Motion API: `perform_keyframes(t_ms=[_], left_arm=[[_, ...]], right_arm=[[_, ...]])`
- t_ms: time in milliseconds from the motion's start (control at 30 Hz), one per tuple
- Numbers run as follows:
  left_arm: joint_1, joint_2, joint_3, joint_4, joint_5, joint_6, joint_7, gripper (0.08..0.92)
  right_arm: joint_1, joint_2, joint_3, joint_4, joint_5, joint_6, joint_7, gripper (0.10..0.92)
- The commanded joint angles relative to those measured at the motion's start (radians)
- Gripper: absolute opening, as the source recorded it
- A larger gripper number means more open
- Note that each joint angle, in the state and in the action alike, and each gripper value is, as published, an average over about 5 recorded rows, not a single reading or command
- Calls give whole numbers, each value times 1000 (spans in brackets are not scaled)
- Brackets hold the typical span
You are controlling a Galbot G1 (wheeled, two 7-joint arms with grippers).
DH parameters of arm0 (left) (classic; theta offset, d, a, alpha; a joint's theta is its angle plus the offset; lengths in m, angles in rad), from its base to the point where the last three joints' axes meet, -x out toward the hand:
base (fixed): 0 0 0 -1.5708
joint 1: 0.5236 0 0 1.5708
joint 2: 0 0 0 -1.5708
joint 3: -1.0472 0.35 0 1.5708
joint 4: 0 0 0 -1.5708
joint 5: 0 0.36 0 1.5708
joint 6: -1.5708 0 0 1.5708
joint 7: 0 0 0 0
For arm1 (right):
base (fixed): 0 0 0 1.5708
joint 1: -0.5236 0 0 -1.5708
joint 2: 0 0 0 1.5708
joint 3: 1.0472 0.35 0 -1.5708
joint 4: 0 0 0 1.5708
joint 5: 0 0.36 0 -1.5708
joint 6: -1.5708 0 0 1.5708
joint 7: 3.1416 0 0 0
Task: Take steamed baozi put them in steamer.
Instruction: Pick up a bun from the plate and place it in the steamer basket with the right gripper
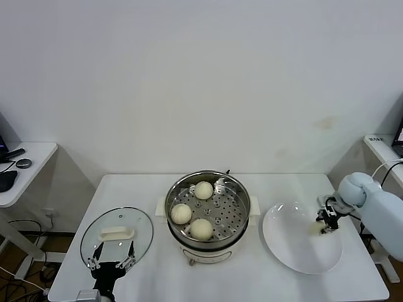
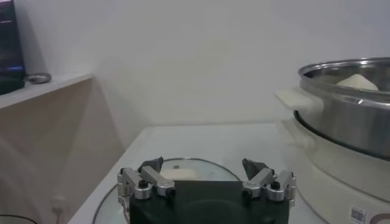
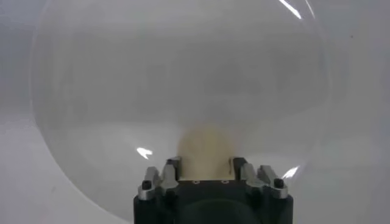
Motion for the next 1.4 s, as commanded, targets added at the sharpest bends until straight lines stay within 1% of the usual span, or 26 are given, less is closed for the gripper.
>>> perform_keyframes(t_ms=[33, 133, 233, 400, 467, 567, 767, 867, 1067, 1400], left_arm=[[-6, -1, 6, -6, 29, 3, -8, 823], [-13, 2, 13, -16, 41, 8, -13, 823], [-22, 9, 14, -24, 53, 9, -17, 823], [-32, 15, 20, -57, 56, 15, -20, 823], [-35, 10, 27, -73, 59, 16, -20, 823], [-36, 3, 34, -92, 61, 18, -20, 823], [-39, 8, 35, -102, 57, 19, -27, 823], [-44, 9, 31, -108, 56, 19, -30, 823], [-53, 0, 27, -119, 54, 18, -34, 823], [-61, 1, 14, -118, 39, 21, -30, 823]], right_arm=[[201, -68, -179, 105, 199, -71, -20, 400], [357, -84, -292, 152, 301, -126, -34, 390], [535, -68, -413, 199, 414, -183, -41, 391], [886, 40, -755, 294, 672, -267, -24, 390], [988, 97, -844, 316, 755, -296, -16, 390], [1044, 175, -899, 329, 851, -342, 17, 391], [1029, 305, -916, 332, 977, -462, 111, 390], [1011, 368, -927, 320, 1005, -494, 125, 390], [951, 453, -963, 293, 976, -522, 159, 391], [870, 484, -995, 273, 867, -549, 210, 396]])
